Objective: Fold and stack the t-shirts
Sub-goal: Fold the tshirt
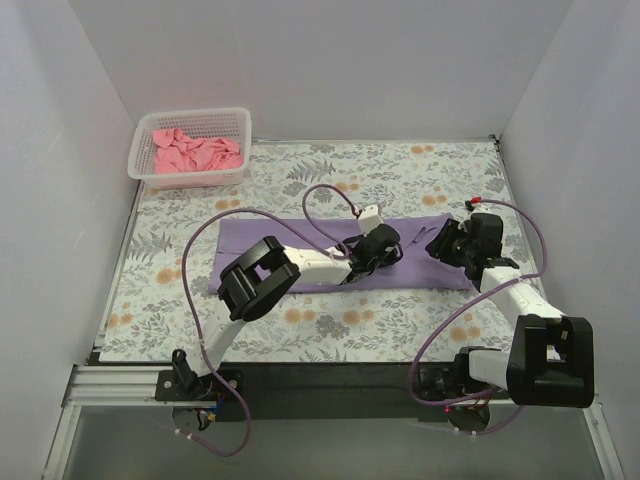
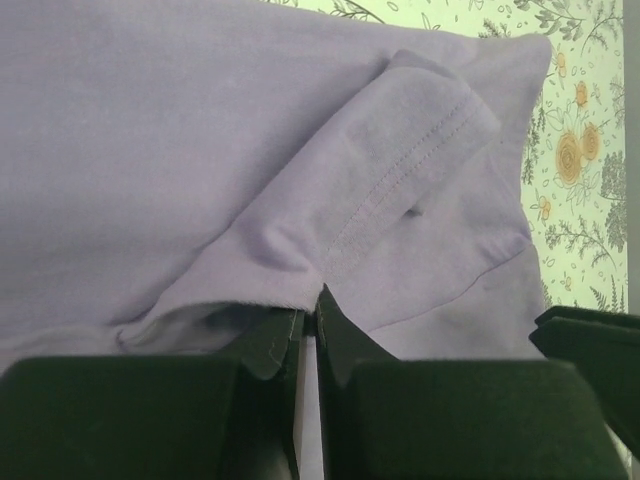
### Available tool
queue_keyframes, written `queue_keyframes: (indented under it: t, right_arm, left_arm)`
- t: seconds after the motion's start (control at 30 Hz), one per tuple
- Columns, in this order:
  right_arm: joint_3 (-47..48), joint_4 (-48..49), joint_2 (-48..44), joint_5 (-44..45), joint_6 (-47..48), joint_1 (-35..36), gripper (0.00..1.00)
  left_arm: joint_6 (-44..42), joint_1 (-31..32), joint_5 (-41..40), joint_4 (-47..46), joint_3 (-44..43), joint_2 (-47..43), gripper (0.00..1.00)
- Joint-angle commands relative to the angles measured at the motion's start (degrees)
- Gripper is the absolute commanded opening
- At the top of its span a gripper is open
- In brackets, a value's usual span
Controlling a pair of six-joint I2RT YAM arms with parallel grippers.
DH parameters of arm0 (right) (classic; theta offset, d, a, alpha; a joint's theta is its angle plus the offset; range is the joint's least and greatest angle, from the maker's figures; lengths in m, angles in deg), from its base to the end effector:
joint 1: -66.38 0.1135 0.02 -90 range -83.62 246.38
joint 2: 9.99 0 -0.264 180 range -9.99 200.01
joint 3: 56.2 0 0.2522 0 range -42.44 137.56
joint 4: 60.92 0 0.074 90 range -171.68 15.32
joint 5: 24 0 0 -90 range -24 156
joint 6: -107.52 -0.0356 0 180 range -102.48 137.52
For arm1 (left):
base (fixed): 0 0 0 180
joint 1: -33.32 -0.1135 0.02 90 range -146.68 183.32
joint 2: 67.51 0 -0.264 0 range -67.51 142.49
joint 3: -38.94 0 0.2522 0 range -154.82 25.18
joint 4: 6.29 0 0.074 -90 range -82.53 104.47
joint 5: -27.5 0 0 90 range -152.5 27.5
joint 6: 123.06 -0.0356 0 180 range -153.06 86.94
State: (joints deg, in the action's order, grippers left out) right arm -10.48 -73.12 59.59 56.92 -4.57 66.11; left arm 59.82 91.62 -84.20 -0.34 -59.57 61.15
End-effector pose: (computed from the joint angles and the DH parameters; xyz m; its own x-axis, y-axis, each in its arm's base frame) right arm 0.2468 0.0045 0.1946 -0.5916 0.3741 -0.7141 0.1075 0.9145 0.3901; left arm 0.2684 -0.4096 0.1299 -0.6172 -0.7667 -0.1770 -0.3410 0.4634 -0.8179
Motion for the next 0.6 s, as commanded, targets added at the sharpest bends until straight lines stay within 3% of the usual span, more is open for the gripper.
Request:
queue_keyframes:
  t: [0.0,0.3,0.57]
  right_arm:
    - [0.5,2.4,-0.1,1.0,1.3,0.2,0.44]
    - [2.0,2.3,-0.1,3.9,3.1,0.2,0.41]
    - [5.1,3.4,3.4,-0.3,5.6,0.2,0.34]
  left_arm:
    - [-1.1,0.3,-2.2,0.5,2.7,-9.1,0.0]
    - [0.5,-1.4,1.6,6.0,6.3,-14.1,0.0]
    - [2.4,-4.2,6.7,7.5,6.5,-13.3,0.0]
